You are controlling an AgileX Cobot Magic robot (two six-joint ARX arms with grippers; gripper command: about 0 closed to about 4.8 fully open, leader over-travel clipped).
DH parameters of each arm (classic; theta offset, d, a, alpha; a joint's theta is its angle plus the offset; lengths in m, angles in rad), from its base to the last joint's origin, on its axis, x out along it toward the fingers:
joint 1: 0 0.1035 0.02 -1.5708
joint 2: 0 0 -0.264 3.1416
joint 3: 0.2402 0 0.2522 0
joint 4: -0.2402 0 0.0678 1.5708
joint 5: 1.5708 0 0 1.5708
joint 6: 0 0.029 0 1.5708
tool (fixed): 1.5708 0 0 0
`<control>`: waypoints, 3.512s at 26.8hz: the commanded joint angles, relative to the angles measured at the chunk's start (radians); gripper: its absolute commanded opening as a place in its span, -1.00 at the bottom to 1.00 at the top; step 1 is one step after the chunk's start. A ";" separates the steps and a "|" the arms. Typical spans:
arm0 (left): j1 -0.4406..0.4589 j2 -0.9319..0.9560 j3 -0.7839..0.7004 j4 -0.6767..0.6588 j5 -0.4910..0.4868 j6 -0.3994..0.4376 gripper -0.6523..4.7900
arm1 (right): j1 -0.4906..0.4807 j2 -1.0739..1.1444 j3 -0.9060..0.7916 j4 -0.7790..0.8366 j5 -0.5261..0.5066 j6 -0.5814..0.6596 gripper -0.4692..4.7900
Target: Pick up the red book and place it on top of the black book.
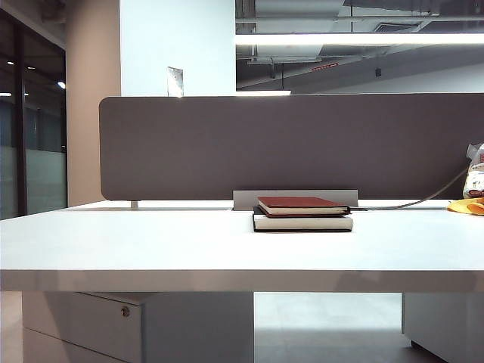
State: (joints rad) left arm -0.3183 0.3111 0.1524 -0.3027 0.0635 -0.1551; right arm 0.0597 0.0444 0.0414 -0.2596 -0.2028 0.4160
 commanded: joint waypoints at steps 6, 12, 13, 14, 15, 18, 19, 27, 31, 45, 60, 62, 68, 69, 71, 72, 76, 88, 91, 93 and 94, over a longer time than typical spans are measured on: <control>-0.001 -0.009 0.005 0.012 0.004 -0.003 -0.78 | 0.001 0.000 -0.002 0.010 0.000 0.002 -0.84; 0.083 -0.132 0.005 0.010 0.011 -0.003 -0.78 | -0.034 -0.042 -0.001 0.025 -0.001 0.002 -0.84; 0.110 -0.144 0.005 0.010 0.011 -0.003 -0.78 | -0.042 -0.042 -0.001 0.025 0.000 0.002 -0.84; 0.170 -0.166 0.005 0.012 0.007 -0.002 -0.78 | -0.063 -0.042 -0.001 0.024 0.000 0.002 -0.84; 0.193 -0.175 0.005 0.011 0.002 -0.003 -0.78 | -0.071 -0.042 -0.001 0.025 0.001 0.002 -0.84; 0.266 -0.211 0.005 0.011 0.002 -0.002 -0.78 | -0.100 -0.042 -0.002 0.024 0.002 0.002 -0.84; 0.273 -0.218 0.005 0.010 0.002 -0.003 -0.78 | -0.100 -0.042 -0.002 0.025 0.002 0.003 -0.84; 0.287 -0.308 -0.077 0.012 0.003 -0.003 -0.78 | -0.098 -0.042 -0.002 0.025 0.002 0.002 -0.84; 0.288 -0.308 -0.109 0.025 0.003 -0.003 -0.78 | -0.098 -0.042 -0.002 0.025 0.002 0.002 -0.84; 0.417 -0.308 -0.145 0.127 0.001 -0.002 -0.78 | -0.099 -0.042 -0.002 0.025 0.002 0.002 -0.84; 0.415 -0.308 -0.145 0.127 0.003 -0.001 -0.78 | -0.099 -0.042 -0.002 0.025 0.002 0.002 -0.84; 0.415 -0.308 -0.145 0.125 0.001 0.027 -0.78 | -0.099 -0.042 -0.002 0.025 0.002 0.002 -0.84; 0.375 -0.308 -0.145 0.125 0.002 0.153 -0.78 | -0.099 -0.042 -0.002 0.025 0.002 0.002 -0.84; 0.357 -0.308 -0.145 0.125 0.002 0.167 -0.78 | -0.099 -0.042 -0.002 0.025 0.002 0.002 -0.84; 0.315 -0.308 -0.145 0.124 0.002 0.187 -0.78 | -0.099 -0.042 -0.002 0.025 0.002 0.002 -0.84; 0.301 -0.308 -0.145 0.124 0.002 0.190 -0.78 | -0.099 -0.042 -0.002 0.025 0.002 0.002 -0.84; 0.289 -0.308 -0.145 0.125 -0.011 0.188 -0.78 | -0.098 -0.042 -0.002 0.025 0.002 0.002 -0.84; 0.286 -0.308 -0.145 0.121 -0.129 0.129 -0.78 | -0.098 -0.042 -0.002 0.025 0.002 0.002 -0.84; 0.286 -0.308 -0.145 0.121 -0.127 0.129 -0.78 | -0.098 -0.042 -0.002 0.025 0.002 0.002 -0.84; 0.287 -0.308 -0.145 0.121 -0.128 0.129 -0.78 | -0.098 -0.042 -0.002 0.025 0.002 0.002 -0.84; 0.286 -0.308 -0.145 0.121 -0.128 0.129 -0.78 | -0.098 -0.042 -0.002 0.025 0.002 0.002 -0.84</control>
State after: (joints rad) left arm -0.0303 0.0029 0.0128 -0.1722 -0.0570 -0.0235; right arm -0.0395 0.0029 0.0402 -0.2516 -0.2020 0.4183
